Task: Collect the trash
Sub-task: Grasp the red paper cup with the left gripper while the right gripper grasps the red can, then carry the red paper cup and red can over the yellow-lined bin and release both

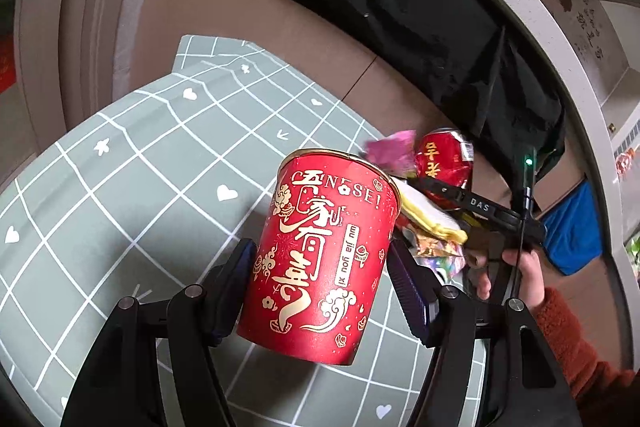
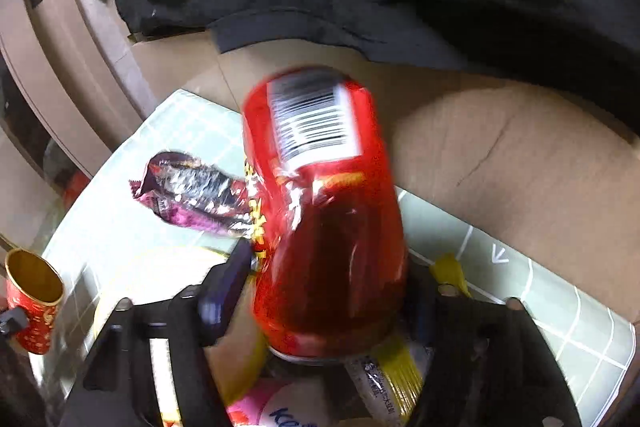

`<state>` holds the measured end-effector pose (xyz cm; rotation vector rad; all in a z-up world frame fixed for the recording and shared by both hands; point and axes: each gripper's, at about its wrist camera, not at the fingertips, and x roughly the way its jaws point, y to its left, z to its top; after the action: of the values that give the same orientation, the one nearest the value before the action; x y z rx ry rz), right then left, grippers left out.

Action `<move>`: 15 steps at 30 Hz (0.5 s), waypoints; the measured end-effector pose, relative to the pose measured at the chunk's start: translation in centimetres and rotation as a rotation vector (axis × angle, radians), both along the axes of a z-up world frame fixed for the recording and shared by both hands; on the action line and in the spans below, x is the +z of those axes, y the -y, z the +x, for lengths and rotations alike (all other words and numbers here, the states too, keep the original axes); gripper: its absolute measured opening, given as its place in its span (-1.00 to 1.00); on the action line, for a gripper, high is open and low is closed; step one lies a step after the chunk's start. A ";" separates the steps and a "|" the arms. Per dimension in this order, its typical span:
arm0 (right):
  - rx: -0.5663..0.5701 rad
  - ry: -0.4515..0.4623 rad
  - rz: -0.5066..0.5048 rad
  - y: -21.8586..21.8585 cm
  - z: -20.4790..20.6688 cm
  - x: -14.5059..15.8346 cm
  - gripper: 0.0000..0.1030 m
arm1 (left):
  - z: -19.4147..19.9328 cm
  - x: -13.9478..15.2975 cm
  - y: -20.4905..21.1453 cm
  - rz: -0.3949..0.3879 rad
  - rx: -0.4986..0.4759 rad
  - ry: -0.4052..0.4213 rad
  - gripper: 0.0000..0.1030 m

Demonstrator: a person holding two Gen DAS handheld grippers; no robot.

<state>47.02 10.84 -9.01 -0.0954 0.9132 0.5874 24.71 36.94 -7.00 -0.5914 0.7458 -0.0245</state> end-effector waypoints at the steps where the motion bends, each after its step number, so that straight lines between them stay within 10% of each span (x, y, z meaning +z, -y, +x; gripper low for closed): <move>1: 0.008 0.029 0.011 0.2 -0.6 0.6 0.20 | 0.1 0.3 0.2 0.006 -0.001 0.007 0.31; 15: 0.031 0.243 0.130 9.1 -9.4 10.4 -0.03 | 1.4 6.1 8.0 0.063 -0.072 0.124 0.31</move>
<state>37.58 1.76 1.44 -0.0618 0.6373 0.6469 26.06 28.97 -0.92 -0.4982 0.6446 -0.1035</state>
